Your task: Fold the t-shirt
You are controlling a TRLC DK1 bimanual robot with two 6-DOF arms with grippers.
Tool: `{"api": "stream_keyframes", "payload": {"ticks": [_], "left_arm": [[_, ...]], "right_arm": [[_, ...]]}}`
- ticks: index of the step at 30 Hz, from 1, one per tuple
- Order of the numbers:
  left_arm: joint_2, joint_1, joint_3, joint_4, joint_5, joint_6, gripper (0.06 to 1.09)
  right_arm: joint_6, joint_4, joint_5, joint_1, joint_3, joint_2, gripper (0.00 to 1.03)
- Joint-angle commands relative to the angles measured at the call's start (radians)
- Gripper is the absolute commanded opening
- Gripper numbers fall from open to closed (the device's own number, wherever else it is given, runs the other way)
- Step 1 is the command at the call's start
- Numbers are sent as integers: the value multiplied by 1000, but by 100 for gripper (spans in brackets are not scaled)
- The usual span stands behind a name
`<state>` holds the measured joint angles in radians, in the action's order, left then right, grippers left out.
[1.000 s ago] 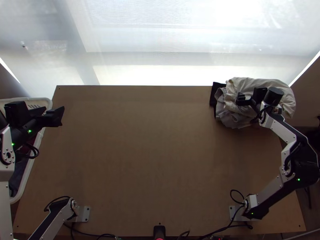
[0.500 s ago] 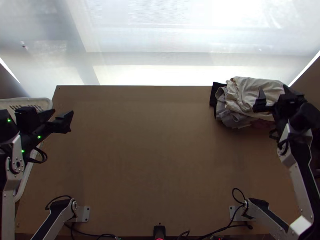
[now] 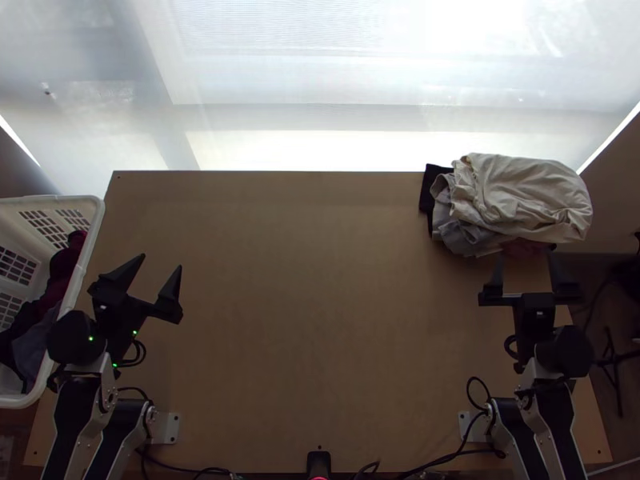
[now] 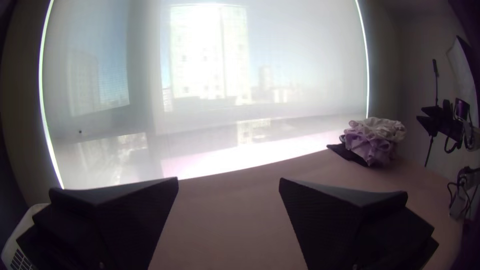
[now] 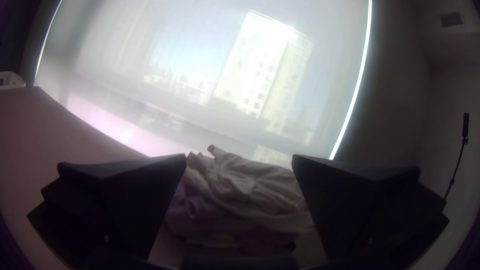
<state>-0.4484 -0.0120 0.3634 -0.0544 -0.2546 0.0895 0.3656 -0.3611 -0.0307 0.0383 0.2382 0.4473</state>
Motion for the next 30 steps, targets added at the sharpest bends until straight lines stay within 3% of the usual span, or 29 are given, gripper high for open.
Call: {"api": "stream_keyframes", "payload": {"ticks": [1, 4, 10, 15, 30], "left_arm": [[143, 116, -250, -131, 23, 39, 104], [214, 122, -274, -96, 28, 39, 104], [436, 109, -285, 123, 28, 61, 104], [450, 93, -285, 206, 28, 124, 104], [450, 72, -288, 306, 28, 245, 104]], "right_arm": [[-16, 211, -15, -15, -145, -298, 98], [-20, 353, -15, -31, -145, -452, 98], [-19, 468, -15, -23, -143, -452, 98], [15, 568, -17, -37, -142, -452, 98], [19, 588, -12, 6, -145, -447, 98]]}}
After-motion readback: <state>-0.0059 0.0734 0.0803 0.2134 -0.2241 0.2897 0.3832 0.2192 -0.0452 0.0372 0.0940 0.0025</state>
